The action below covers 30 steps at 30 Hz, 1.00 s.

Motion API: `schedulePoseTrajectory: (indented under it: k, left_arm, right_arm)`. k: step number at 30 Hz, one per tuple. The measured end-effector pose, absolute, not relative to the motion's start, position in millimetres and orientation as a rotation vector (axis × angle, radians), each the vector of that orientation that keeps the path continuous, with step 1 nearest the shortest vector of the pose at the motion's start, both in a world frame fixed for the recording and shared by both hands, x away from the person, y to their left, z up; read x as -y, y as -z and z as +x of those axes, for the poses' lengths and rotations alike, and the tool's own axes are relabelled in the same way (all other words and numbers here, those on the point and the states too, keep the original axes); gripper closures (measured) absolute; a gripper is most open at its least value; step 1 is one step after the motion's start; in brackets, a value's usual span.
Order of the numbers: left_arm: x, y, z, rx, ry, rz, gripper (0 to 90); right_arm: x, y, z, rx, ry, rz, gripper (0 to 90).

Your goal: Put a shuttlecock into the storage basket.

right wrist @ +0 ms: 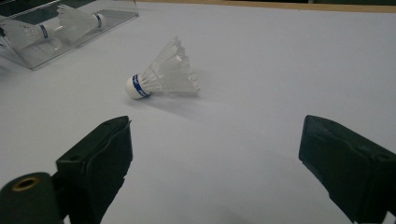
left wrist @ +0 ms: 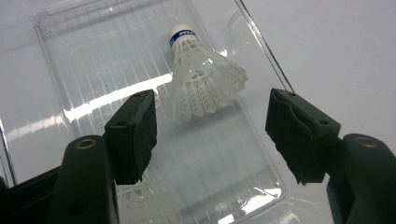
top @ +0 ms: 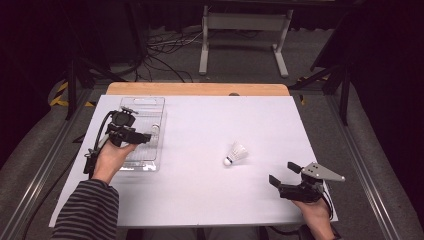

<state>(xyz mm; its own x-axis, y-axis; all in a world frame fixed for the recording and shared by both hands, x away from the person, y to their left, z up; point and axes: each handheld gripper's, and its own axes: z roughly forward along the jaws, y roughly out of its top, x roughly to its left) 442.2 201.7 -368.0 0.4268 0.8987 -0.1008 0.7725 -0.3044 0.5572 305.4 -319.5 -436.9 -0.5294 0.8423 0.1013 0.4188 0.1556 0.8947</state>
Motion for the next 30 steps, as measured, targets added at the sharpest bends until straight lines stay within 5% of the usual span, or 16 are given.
schedulePoseTrajectory:
  k: [30]
  left_arm:
    - [-213.6,370.4,405.0,-1.303,-0.335,2.085,33.6]
  right_arm:
    - [319.3,436.9,305.4,-2.015,-1.340,1.200,10.6]
